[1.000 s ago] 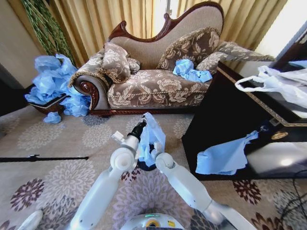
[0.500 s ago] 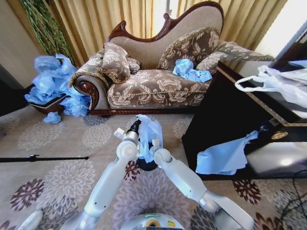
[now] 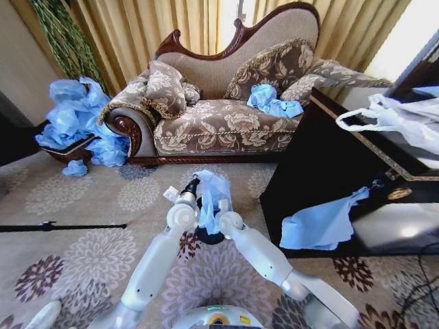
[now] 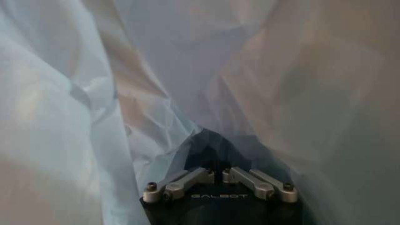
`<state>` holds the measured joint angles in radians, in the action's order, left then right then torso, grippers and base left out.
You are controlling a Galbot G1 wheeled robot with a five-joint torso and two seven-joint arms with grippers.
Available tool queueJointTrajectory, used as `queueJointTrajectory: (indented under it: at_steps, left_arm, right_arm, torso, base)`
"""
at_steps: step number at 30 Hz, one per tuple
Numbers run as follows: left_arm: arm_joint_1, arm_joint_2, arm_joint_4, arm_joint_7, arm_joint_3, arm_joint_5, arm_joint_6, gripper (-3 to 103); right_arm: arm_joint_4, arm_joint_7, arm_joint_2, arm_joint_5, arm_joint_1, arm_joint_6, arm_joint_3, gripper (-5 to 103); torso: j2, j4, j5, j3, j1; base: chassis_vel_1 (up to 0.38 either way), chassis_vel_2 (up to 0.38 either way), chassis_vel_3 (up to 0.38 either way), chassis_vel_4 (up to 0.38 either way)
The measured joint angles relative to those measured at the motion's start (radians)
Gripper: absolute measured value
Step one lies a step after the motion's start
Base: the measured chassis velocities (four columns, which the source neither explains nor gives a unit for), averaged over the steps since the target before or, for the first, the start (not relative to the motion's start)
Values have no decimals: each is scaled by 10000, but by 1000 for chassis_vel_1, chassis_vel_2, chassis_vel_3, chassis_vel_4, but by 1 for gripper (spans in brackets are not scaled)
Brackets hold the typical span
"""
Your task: Place a garbage bag over the trash bin.
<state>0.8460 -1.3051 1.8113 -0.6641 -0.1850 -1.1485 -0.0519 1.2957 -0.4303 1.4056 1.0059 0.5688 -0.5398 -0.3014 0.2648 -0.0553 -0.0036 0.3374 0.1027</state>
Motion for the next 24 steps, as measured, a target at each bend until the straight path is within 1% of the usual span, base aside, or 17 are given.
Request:
queueJointTrajectory:
  at_steps: [2, 3, 6, 7, 8, 9, 10, 11, 14, 15, 17, 18, 19, 21, 22, 23, 24]
  left_arm:
    - [3, 6, 0, -10, -10, 0, -11, 0]
    - [38, 85, 60, -127, -76, 0, -154, 0]
    - [135, 273, 370, -195, -138, 27, -484, 0]
    - [135, 273, 370, -195, -138, 27, -484, 0]
    - [186, 430, 665, -258, -181, -95, -767, 0]
    - [189, 489, 788, -356, -180, -188, -906, 0]
    - [162, 619, 984, -668, -165, -442, -1239, 0]
    - [162, 619, 984, -668, -165, -442, -1239, 0]
    - [-4, 1011, 1472, -1735, -165, -1321, -2003, 0]
    - [-4, 1011, 1472, -1735, -165, -1321, -2003, 0]
    - [-105, 1161, 1541, -2171, -192, -1580, -2170, 0]
    - [-189, 1216, 1542, -2477, -233, -1782, -2268, 0]
    - [-189, 1216, 1542, -2477, -233, -1782, -2268, 0]
    - [-401, 1238, 1476, -3173, -321, -2217, -2405, 0]
    - [-492, 1227, 1391, -3403, -344, -2310, -2425, 0]
    - [-634, 1206, 1229, -3567, -387, -2311, -2428, 0]
    - [-634, 1206, 1229, -3567, -387, -2311, -2428, 0]
  right_arm:
    - [7, -3, -1, 5, 2, 0, 2, 0]
    - [62, -56, -5, 34, 8, 0, 35, 0]
    - [14, -140, 74, 94, -14, 1, 110, 0]
    - [14, -140, 74, 94, -14, 1, 110, 0]
    - [-68, -155, 166, 158, -39, -1, 185, 0]
    - [-111, -171, 221, 210, -51, -23, 225, 0]
    - [-171, -221, 286, 305, -60, -74, 282, 0]
    - [-171, -221, 286, 305, -60, -74, 282, 0]
    - [-486, -463, 517, 652, -150, -241, 491, 0]
    - [-486, -463, 517, 652, -150, -241, 491, 0]
    - [-626, -659, 660, 972, -248, -338, 638, 0]
    - [-653, -824, 726, 1287, -325, -405, 701, 0]
    - [-653, -824, 726, 1287, -325, -405, 701, 0]
    - [-655, -1045, 766, 1886, -484, -559, 731, 0]
    - [-685, -1096, 782, 2064, -569, -609, 708, 0]
    - [-839, -1121, 832, 2201, -720, -653, 634, 0]
    - [-839, -1121, 832, 2201, -720, -653, 634, 0]
  torso:
    - [0, -1, 0, 0, 0]
    - [0, 0, 0, 0, 0]
    - [0, 0, -1, 0, 0]
    - [0, 0, -1, 0, 0]
    - [0, 1, 0, 0, 0]
    - [0, 2, 0, 0, 0]
    - [0, 2, 0, 0, 0]
    - [0, 2, 0, 0, 0]
    - [0, -2, 2, 0, 0]
    - [0, -2, 2, 0, 0]
    - [0, 1, 1, 0, 0]
    - [0, 3, 1, 0, 0]
    - [0, 3, 1, 0, 0]
    - [0, 1, 1, 0, 0]
    - [0, -2, 0, 0, 0]
    - [0, -2, 0, 0, 0]
    - [0, -2, 0, 0, 0]
  base:
    - [0, 0, 0, 0]
    - [0, 0, 0, 0]
    - [0, 0, 0, 0]
    - [0, 0, 0, 0]
    - [0, 0, 0, 0]
    - [0, 0, 0, 0]
    - [0, 0, 0, 0]
    - [0, 0, 0, 0]
    - [0, 0, 0, 0]
    - [0, 0, 0, 0]
    - [0, 0, 0, 0]
    - [0, 0, 0, 0]
    - [0, 0, 0, 0]
    - [0, 0, 0, 0]
    - [0, 0, 0, 0]
    - [0, 0, 0, 0]
    - [0, 0, 0, 0]
